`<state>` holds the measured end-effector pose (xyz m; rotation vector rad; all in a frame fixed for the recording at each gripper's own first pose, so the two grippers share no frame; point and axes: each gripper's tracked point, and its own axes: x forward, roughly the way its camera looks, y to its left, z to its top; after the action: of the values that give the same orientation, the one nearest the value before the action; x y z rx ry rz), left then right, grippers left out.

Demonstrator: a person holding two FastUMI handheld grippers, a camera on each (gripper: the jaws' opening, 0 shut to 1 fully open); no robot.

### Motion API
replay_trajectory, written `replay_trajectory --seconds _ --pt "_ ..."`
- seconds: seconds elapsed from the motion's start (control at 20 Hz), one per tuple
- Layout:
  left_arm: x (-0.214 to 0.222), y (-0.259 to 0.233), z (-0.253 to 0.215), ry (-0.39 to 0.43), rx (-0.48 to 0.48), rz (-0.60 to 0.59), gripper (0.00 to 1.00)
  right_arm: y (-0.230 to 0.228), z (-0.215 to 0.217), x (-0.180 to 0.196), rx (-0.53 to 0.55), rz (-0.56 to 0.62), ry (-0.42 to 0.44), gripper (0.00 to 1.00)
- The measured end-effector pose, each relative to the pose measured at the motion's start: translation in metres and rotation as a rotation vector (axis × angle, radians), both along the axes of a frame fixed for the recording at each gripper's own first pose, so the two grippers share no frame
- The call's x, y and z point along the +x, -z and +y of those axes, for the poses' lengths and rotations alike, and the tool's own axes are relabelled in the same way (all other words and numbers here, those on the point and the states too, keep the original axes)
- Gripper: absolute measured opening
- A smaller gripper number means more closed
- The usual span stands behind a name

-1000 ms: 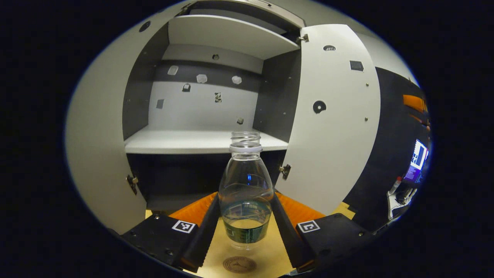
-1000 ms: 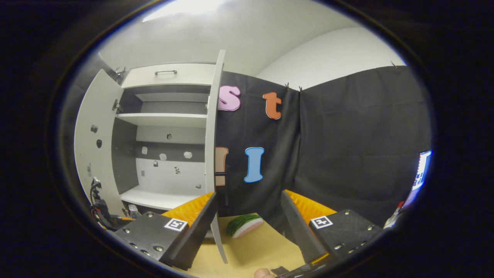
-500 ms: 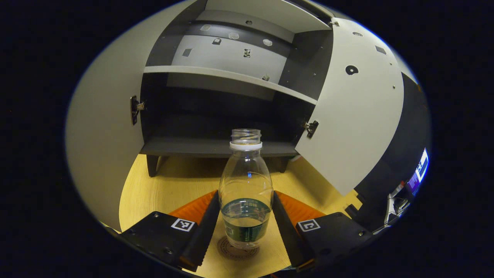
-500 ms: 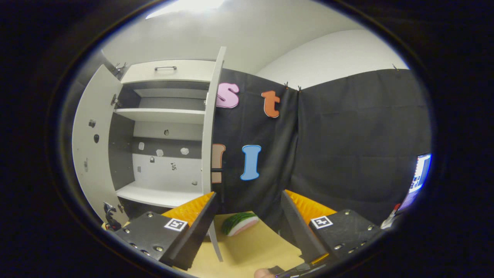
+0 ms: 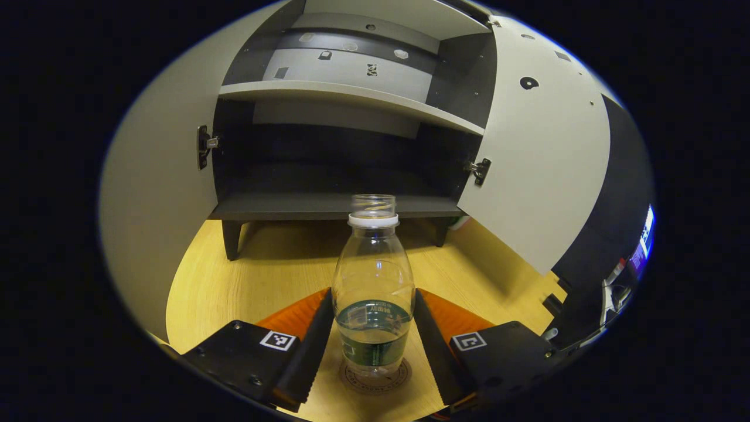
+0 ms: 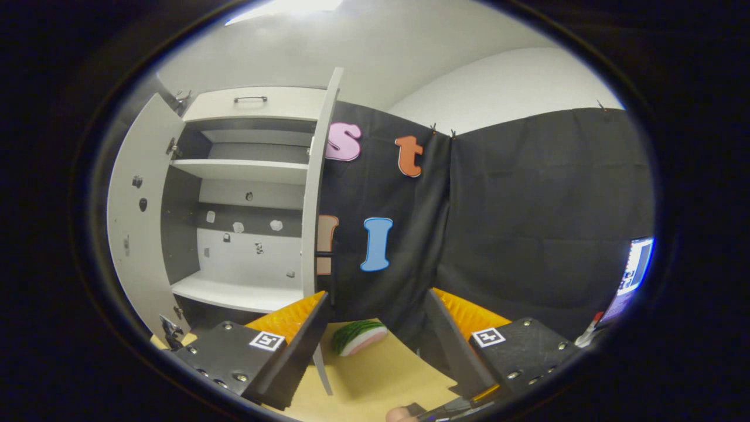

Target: Grasp the bottle in the cabinet with the left hand and place it on the coaster, then close the right door with the right hand and the left door with the left hand.

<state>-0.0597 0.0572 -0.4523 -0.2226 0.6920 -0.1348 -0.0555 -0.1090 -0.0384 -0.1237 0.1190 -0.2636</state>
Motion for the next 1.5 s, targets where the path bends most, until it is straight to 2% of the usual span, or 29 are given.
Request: replay_trajectory --seconds 0.25,0.65,1.5 --pt "-0.005 -0.001 -0.001 -0.010 0.001 -0.017 0.82 0.006 0.000 -0.001 -0.004 0.012 -0.001 1.00" --pt "-0.033 -0.009 -0.010 0.039 0.052 -0.049 0.83 0.012 0.008 0.005 0.013 0.019 -0.028 1.00" --pt "-0.059 -0.011 -0.019 0.105 0.110 -0.006 0.83 0.028 0.002 -0.003 0.057 0.035 -0.023 1.00"
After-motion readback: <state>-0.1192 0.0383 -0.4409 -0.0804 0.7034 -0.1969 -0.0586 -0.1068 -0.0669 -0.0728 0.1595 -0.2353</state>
